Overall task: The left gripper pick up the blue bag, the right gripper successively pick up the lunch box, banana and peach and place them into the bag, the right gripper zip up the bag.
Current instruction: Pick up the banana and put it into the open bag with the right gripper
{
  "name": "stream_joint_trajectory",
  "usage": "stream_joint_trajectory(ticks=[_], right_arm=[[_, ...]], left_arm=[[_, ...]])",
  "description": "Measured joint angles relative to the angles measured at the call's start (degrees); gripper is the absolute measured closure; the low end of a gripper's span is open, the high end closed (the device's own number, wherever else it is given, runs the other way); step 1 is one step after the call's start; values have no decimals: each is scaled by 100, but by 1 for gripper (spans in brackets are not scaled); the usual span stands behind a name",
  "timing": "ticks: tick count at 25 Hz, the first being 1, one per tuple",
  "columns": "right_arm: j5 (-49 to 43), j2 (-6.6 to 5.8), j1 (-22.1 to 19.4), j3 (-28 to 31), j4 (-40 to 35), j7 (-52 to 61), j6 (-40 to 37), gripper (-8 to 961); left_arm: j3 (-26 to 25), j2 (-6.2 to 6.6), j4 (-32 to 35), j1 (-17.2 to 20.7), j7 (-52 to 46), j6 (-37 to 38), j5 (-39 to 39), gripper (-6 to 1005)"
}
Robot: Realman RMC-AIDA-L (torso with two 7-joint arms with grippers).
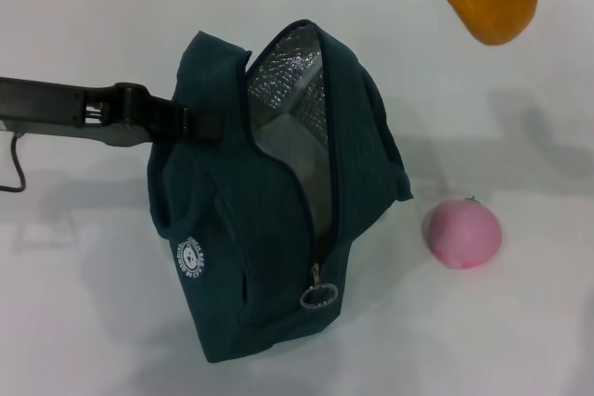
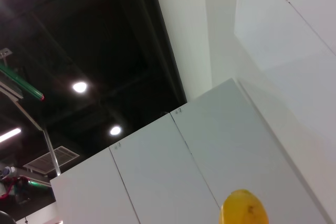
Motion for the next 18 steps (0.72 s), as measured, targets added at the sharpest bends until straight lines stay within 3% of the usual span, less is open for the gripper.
stream_joint_trajectory(ticks=[11,18], right_arm=[[42,56,62,-101,93,-81,48,535],[389,85,250,-468,720,-620,89,535]], left_arm=[[1,-35,0,-9,-17,6,0,946],[242,-133,0,-23,-22,99,-433,946]])
